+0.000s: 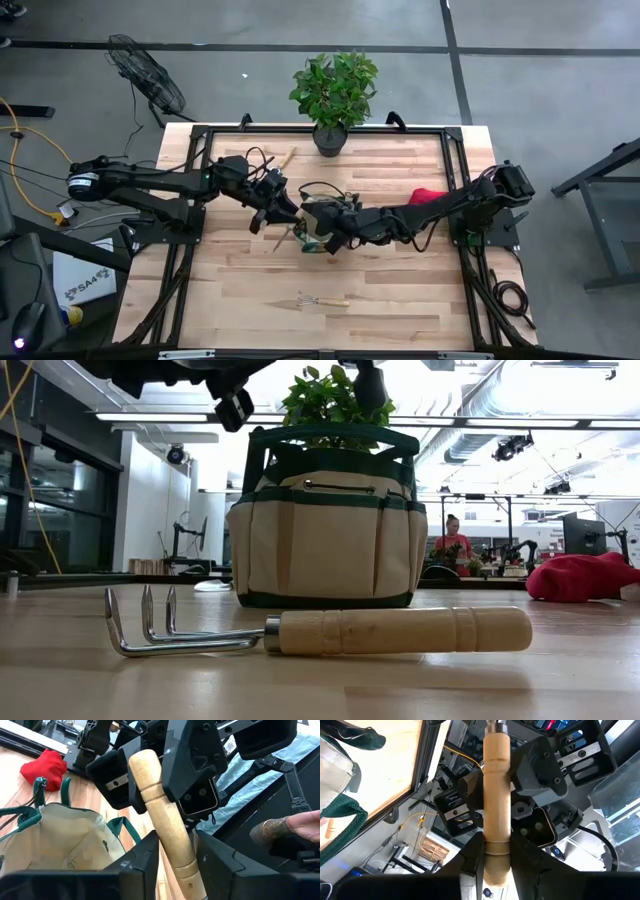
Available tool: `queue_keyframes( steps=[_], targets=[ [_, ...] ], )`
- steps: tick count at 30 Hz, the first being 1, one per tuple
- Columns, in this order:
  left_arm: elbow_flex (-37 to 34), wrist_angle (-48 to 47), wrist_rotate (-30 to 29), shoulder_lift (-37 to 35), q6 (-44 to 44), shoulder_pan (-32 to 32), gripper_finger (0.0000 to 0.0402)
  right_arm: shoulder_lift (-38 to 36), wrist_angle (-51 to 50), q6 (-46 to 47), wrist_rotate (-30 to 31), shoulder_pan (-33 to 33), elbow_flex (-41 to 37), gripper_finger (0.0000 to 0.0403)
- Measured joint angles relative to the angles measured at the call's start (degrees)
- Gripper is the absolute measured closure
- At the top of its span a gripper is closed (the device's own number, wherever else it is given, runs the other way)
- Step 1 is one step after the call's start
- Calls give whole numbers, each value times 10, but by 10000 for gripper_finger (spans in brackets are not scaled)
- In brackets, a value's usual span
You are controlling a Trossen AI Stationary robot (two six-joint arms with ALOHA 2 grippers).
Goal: Pick & Place Garden tools in Gardening bag
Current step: Put the right brown trowel into the gardening bag
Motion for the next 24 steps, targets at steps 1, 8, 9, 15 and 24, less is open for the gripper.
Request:
queue_keyframes(
  steps=[1,8,9,15,24],
  targets=[
    [0,-1,0,0,-2,0,295,0,-1,2,0,0,0,343],
    [-1,-6,-3,0,7,0,322,0,-13,2,4,0,0,342],
    [-1,-6,-3,0,9,0,323,0,-13,3,4,1,0,339],
    [-1,-3,-3,0,37,0,328,0,-7,22,-4,7,0,300],
    [-1,-5,-12,0,54,0,330,0,-7,187,-4,8,0,230]
  ],
)
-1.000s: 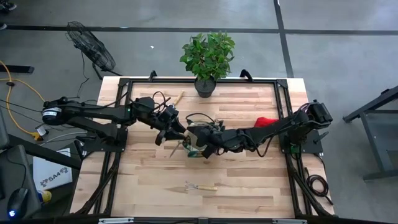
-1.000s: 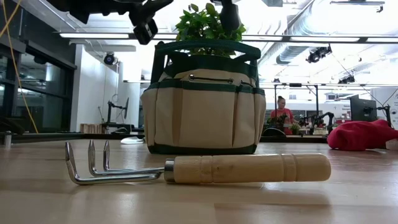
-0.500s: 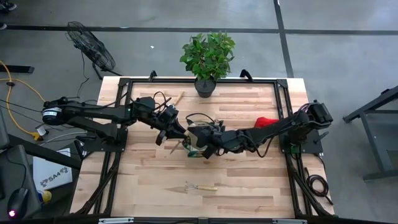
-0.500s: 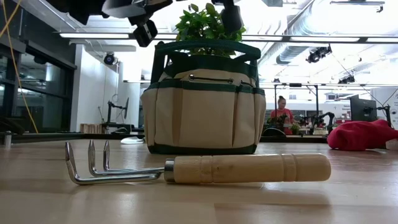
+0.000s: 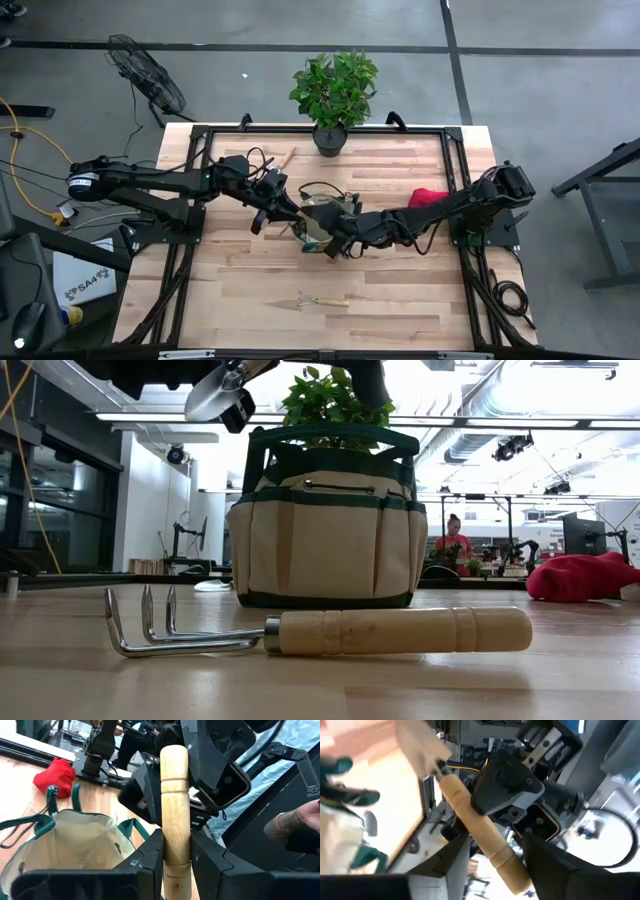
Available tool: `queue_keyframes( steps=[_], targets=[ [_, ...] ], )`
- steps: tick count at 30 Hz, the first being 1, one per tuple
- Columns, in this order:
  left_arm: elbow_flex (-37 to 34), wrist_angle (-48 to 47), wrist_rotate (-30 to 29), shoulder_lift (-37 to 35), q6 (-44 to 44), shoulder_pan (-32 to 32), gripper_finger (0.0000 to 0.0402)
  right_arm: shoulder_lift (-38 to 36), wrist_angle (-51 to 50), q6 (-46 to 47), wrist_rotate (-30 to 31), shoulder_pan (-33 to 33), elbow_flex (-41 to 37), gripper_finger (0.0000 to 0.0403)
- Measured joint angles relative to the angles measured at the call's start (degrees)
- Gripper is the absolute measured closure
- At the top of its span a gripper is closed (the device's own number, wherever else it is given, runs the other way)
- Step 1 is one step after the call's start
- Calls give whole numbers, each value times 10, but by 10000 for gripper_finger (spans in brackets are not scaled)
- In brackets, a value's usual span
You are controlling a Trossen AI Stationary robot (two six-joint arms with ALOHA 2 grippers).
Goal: Pick & Place Garden tools in Gardening bag
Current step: Put the right brown trowel into the gardening bag
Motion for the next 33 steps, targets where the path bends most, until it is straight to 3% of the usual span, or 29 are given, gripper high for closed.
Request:
queue_keyframes(
  steps=[7,14,20,25,30,33],
  targets=[
    [1,-6,-33,0,31,0,330,0,1,149,69,2,0,173],
    [1,-42,-67,-2,75,0,330,0,0,358,266,13,0,145],
    [1,-38,-91,-5,90,-9,333,0,-3,467,416,16,0,144],
    [2,-34,-158,-11,144,-47,341,0,-4,576,523,17,0,144],
    [2,-29,-257,-11,183,-100,341,-5,-3,733,527,26,-1,144],
    [2,-24,-350,-11,190,-135,341,-9,-5,793,529,26,-1,144]
  ],
)
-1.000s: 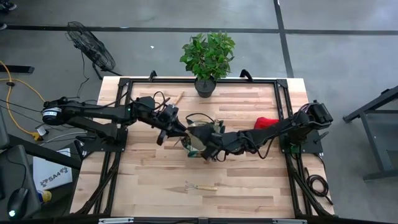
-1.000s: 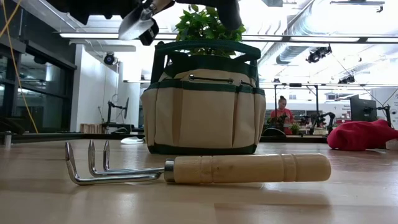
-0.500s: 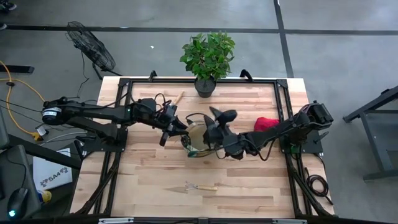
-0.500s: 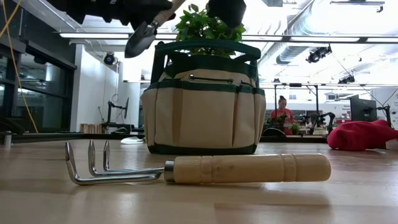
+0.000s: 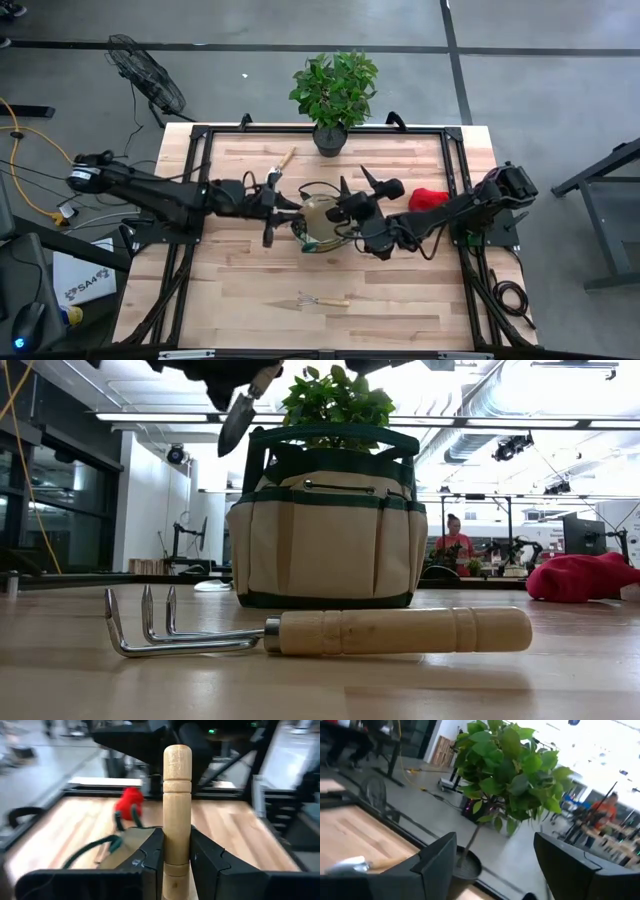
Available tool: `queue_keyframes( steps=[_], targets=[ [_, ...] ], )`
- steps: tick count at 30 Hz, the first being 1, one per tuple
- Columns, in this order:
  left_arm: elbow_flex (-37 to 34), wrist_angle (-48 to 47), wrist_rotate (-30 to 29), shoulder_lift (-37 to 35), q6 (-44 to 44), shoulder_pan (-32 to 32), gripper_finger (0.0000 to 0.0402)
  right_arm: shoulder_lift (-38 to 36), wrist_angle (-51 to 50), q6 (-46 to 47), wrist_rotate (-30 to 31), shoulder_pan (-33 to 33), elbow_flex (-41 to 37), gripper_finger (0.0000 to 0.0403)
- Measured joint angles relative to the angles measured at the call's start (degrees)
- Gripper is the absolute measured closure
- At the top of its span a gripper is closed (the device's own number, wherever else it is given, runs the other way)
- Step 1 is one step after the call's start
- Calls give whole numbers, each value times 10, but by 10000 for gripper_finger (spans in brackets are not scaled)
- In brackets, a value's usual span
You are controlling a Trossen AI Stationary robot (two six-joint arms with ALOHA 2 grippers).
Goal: Pick & Place Garden tools in Gardening bag
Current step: Put the right brown trowel into the gardening bag
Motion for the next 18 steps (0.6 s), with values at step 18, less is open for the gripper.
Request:
queue_keyframes(
  steps=[18],
  targets=[
    [-1,107,-408,44,19,-165,341,-16,13,69,0,-43,0,144]
  ],
)
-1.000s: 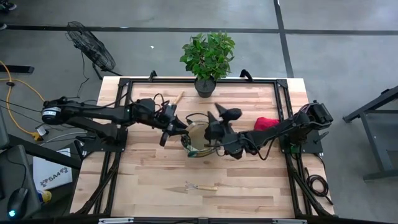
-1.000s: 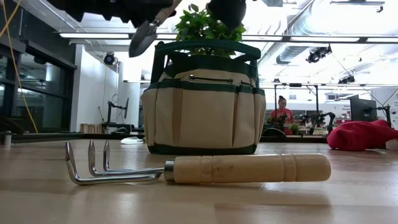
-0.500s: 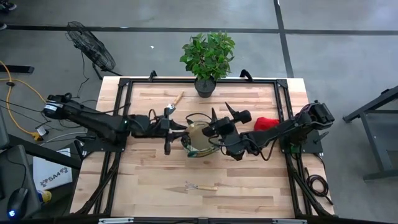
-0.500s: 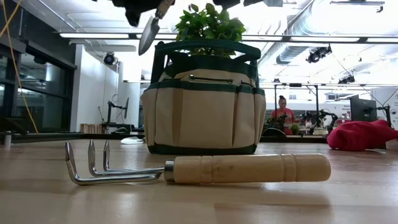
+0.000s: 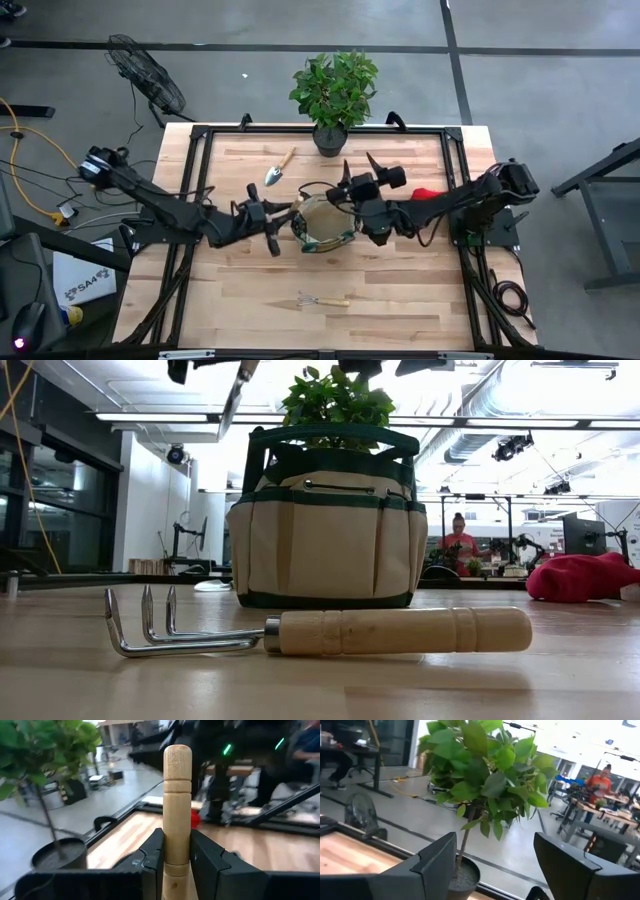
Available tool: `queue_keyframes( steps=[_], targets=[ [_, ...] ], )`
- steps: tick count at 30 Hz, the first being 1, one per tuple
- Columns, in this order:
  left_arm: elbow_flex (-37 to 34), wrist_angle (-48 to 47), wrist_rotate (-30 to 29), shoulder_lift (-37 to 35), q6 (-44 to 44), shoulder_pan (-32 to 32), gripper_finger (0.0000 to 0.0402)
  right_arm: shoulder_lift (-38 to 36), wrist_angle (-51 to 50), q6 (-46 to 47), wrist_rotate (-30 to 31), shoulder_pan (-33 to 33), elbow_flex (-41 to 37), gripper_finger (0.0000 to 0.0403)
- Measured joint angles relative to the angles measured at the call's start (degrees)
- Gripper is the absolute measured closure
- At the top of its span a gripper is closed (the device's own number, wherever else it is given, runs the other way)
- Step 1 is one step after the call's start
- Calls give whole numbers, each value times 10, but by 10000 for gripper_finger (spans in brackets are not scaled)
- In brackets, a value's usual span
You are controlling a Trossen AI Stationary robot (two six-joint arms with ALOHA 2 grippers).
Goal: Pick & Place Garden tools in Gardening bag
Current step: Put the right brown trowel into the gardening bag
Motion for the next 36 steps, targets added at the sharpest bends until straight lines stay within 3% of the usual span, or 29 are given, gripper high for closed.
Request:
queue_keyframes(
  steps=[3,8,12,16,19,24,32,36],
  targets=[
    [0,13,-32,18,0,-12,341,-15,-8,-10,0,22,0,144],
    [0,32,-14,33,-14,-12,341,-54,-107,52,-31,85,-15,144],
    [0,81,18,42,-3,-12,341,-109,-239,226,-141,127,-51,144],
    [0,122,83,53,0,-12,341,-159,-415,411,-156,152,-78,144],
    [0,151,154,65,0,-13,341,-189,-532,537,-200,163,-88,144],
    [0,239,186,117,24,-35,341,-217,-608,632,-259,175,-111,144],
    [64,277,130,219,75,-58,341,-219,-613,681,-267,189,-160,144],
    [120,277,35,282,72,-57,341,-219,-613,742,-256,189,-175,144]
  ],
)
